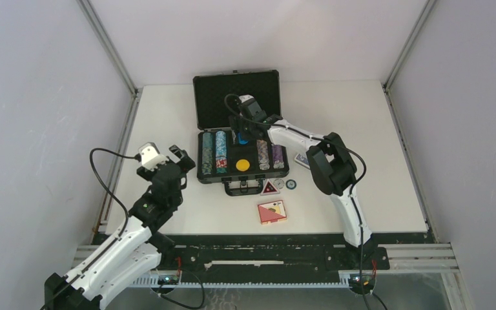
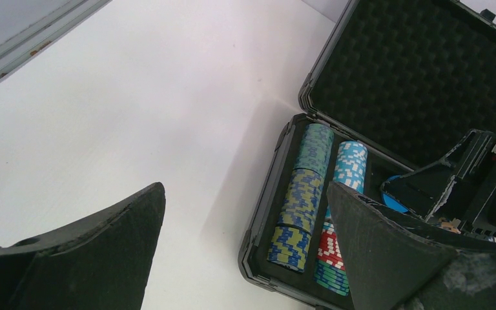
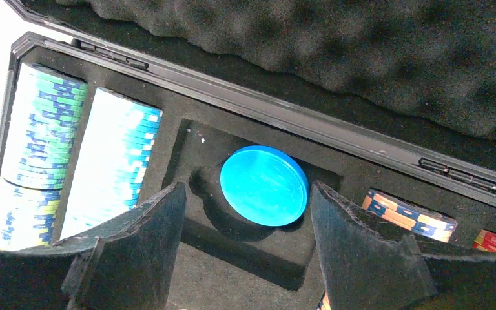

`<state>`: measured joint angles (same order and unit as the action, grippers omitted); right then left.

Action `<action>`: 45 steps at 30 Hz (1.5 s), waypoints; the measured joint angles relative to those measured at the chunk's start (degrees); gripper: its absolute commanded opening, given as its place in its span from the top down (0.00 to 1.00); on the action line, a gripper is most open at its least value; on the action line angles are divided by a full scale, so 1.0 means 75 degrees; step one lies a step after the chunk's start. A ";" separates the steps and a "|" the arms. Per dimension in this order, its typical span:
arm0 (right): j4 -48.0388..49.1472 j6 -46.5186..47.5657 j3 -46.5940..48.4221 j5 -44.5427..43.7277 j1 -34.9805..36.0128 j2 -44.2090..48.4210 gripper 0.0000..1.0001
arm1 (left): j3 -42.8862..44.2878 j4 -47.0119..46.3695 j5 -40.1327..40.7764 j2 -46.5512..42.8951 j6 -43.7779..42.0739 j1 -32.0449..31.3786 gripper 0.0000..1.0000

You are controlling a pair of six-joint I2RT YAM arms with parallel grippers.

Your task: Pack up texas hold em set

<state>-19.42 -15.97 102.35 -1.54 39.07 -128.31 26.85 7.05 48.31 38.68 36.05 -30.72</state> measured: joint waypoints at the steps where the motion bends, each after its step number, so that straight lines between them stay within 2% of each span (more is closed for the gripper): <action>1: 0.0003 0.0009 -0.0006 0.0023 -0.0003 0.0003 0.22 | 0.0000 0.0000 -0.0003 0.0003 0.0000 0.0000 0.00; 25: -0.0306 0.0117 -0.0055 0.0023 0.0224 0.0035 0.22 | 0.0000 0.0000 -0.0003 0.0006 0.0000 0.0000 0.00; 39: -0.1003 0.0560 0.0557 -0.0676 0.0367 0.0341 0.22 | 0.0000 0.0020 0.0003 -0.0140 -0.0003 0.0000 0.00; 40: -0.1020 0.0560 0.0592 -0.0702 0.0367 0.0367 0.22 | 0.0000 0.0023 0.0003 -0.0160 0.0000 0.0000 0.00; 43: -0.1040 0.0551 0.0647 -0.0825 0.0358 0.0405 0.32 | 0.0000 0.0038 0.0006 -0.0181 0.0000 0.0000 0.00; 45: -0.0991 0.0536 0.0551 -0.0968 0.0358 0.0452 0.32 | 0.0000 0.0052 0.0006 -0.0187 -0.0003 0.0000 0.00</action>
<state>-26.85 -11.94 106.48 -8.80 41.76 -124.92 26.85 7.44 48.36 37.28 36.03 -30.72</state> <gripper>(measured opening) 0.696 0.997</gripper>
